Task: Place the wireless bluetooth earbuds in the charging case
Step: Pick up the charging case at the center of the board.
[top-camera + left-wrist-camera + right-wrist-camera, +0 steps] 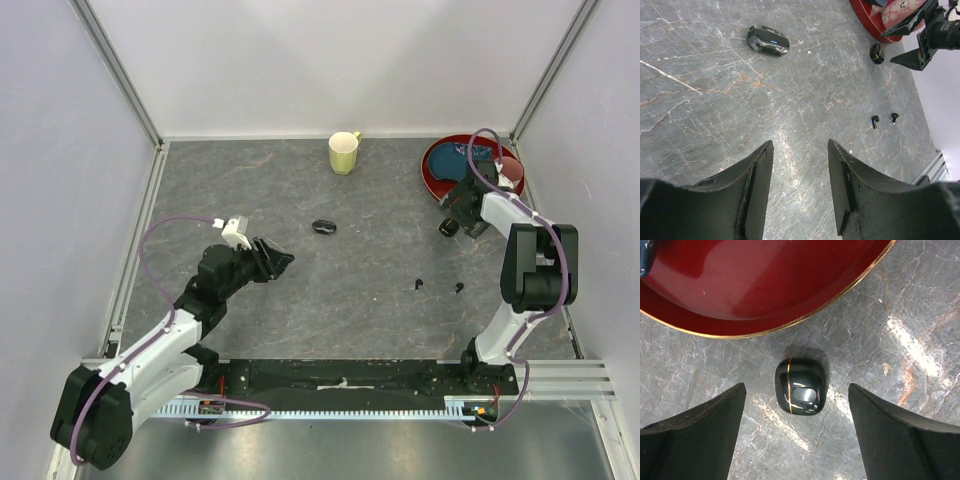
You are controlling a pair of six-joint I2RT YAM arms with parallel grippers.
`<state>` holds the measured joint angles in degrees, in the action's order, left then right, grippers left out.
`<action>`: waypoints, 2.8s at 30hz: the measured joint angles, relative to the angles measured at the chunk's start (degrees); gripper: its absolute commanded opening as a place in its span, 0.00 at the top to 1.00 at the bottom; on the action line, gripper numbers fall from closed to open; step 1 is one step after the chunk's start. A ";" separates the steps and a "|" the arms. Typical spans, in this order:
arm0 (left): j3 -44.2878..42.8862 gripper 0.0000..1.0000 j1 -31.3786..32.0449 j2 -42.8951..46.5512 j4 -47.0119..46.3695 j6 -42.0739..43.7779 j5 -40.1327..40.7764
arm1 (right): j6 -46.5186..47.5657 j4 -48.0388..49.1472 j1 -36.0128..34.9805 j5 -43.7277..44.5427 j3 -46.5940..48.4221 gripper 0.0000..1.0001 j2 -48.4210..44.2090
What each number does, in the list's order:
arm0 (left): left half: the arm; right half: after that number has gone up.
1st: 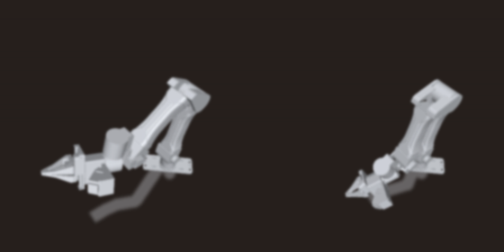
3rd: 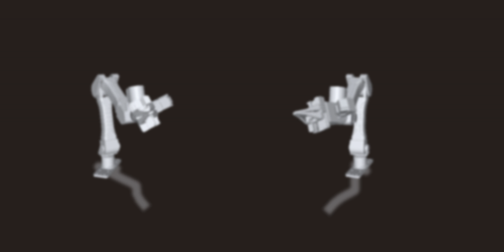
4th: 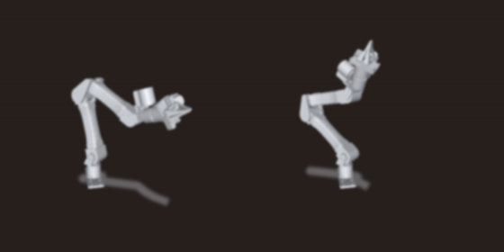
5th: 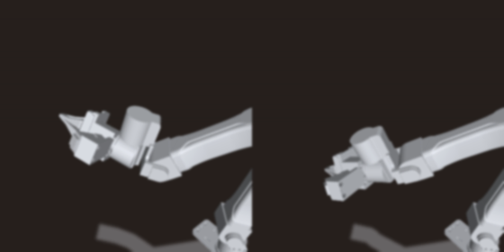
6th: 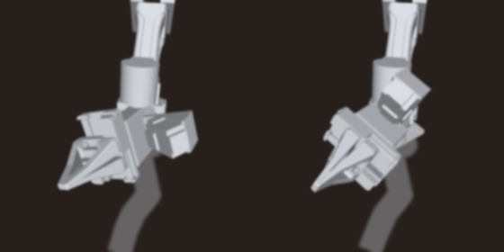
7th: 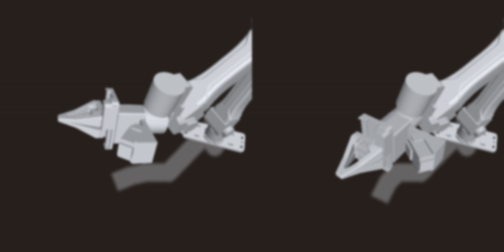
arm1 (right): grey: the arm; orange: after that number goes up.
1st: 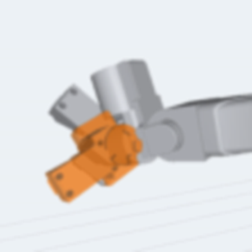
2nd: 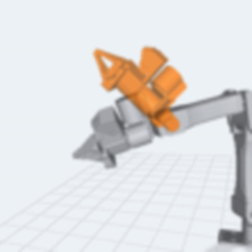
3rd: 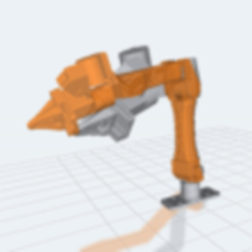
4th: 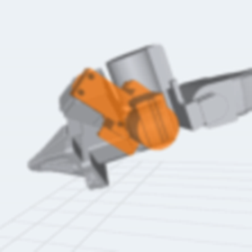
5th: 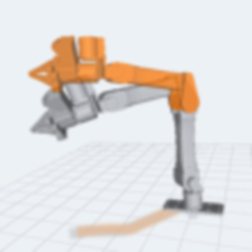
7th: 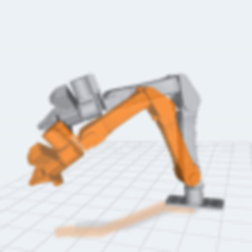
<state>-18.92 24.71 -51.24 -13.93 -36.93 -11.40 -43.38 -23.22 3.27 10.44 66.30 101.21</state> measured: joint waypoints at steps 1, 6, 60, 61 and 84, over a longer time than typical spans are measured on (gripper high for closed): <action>0.55 0.46 0.00 0.96 -0.33 0.00 0.50 | -0.42 -0.20 0.00 0.09 0.44 0.13 0.57; 2.21 0.45 0.00 4.37 -1.22 -0.13 3.19 | -2.27 -1.03 -0.02 0.57 1.64 0.19 2.08; -8.63 0.00 14.27 -3.45 -6.51 -2.21 10.84 | -33.64 18.93 -23.10 -12.81 -23.23 1.00 -35.36; -9.33 0.00 15.56 -4.59 -7.37 -1.81 11.74 | -35.34 19.56 -24.00 -12.41 -24.04 1.00 -36.15; -21.07 0.14 27.82 -26.03 -23.43 6.01 21.57 | -49.77 24.11 -33.86 -8.90 -25.44 1.00 -39.65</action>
<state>-39.99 52.53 -77.28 -37.36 -30.92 10.17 -93.14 0.89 -30.59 1.54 40.86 61.56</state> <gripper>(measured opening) 0.906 0.507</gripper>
